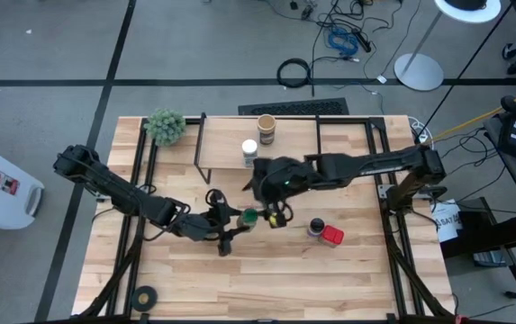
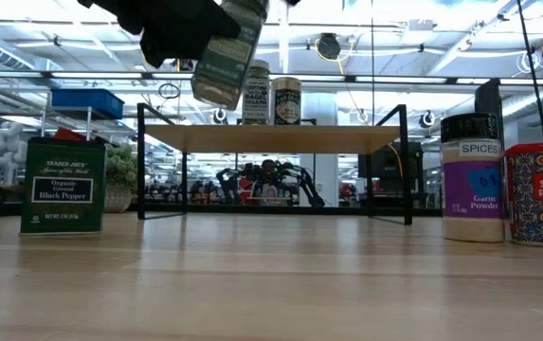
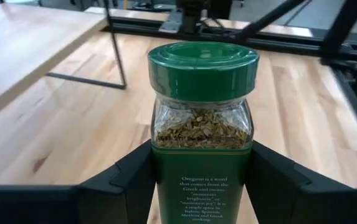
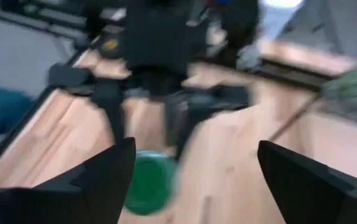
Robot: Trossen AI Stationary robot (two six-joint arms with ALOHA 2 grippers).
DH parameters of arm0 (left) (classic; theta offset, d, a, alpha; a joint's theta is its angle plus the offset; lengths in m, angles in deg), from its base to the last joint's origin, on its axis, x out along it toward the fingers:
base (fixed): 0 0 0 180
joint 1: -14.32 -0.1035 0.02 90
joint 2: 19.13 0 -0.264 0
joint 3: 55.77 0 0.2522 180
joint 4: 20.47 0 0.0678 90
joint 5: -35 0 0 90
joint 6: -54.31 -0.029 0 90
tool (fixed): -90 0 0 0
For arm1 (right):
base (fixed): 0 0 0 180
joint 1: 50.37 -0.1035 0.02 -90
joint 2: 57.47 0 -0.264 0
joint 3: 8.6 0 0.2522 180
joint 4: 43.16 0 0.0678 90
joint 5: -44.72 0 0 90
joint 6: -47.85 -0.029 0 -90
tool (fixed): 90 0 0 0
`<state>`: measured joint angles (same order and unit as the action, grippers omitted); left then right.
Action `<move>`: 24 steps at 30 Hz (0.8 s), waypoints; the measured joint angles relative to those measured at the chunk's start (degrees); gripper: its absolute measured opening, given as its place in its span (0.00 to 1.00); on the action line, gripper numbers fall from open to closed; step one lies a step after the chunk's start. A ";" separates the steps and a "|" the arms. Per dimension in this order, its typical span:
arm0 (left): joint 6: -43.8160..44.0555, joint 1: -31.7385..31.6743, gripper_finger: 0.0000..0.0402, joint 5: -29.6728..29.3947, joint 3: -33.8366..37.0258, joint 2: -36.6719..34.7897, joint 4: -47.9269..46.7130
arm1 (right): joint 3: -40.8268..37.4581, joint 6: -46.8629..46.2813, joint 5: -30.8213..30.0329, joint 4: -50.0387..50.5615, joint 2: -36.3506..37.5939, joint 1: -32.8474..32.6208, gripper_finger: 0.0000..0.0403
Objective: Shelf spices
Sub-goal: Remove the green seasoning bottle from the shelf
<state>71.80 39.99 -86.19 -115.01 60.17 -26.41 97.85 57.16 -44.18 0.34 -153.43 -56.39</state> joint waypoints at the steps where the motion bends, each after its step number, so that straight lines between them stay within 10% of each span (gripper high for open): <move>1: 0.03 0.29 0.53 0.19 0.00 0.00 0.05 | 0.04 0.71 -1.76 0.89 0.99 -0.30 0.82; 14: 1.63 3.42 0.53 -2.12 0.00 0.00 0.31 | -10.40 -15.24 -15.80 14.00 10.47 -12.18 0.82; 24: -0.80 5.11 0.53 -5.86 0.00 0.00 5.28 | -47.04 -16.48 -21.76 -48.86 11.06 -20.81 0.82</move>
<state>71.01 45.11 -92.05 -115.01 60.17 -21.13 50.81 40.68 -65.93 -48.53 -142.37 -77.20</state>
